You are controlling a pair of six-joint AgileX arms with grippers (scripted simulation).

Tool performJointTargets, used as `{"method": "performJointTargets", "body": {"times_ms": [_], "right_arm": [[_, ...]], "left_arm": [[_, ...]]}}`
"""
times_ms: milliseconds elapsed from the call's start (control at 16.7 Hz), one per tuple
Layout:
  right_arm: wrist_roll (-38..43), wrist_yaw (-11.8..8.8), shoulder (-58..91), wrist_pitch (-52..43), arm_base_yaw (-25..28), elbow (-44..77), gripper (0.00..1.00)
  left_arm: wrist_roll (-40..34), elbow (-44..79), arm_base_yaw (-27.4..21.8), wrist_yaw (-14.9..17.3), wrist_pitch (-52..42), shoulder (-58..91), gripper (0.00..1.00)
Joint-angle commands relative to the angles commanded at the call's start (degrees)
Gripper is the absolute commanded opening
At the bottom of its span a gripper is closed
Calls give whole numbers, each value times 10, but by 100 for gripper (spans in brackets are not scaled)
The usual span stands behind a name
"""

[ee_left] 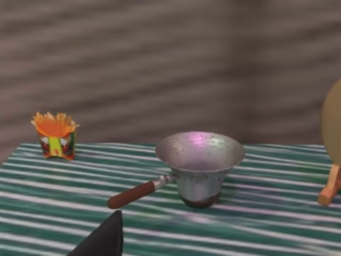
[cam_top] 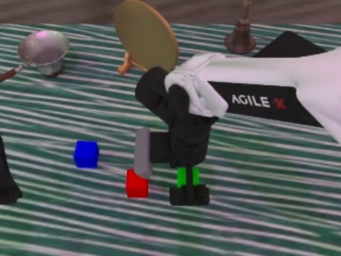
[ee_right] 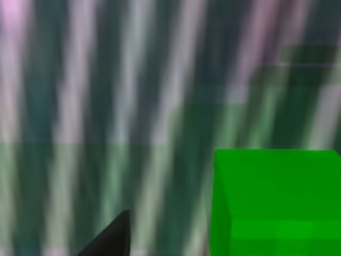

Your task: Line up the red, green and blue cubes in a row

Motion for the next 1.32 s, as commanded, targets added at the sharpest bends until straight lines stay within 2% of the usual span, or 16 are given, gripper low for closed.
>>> {"method": "performJointTargets", "body": {"times_ms": [240,540,720,1020,1320], "right_arm": [[-1,1,-2,-10,0,6,100],[-1,0,-28,-110,0,75,100],[-3,0,-39,-138,2,99,100],[-1,0,-43,-132,-3,94,100],[46,-5,-160,-47,-60,-6,100]], "left_arm": [[0,0,0,0,0,0,100],[0,0,0,0,0,0,100],[0,0,0,0,0,0,100],[-1,5,-1,0,-3,5,100],[-19,104,-22,1,-72,112,100]]}}
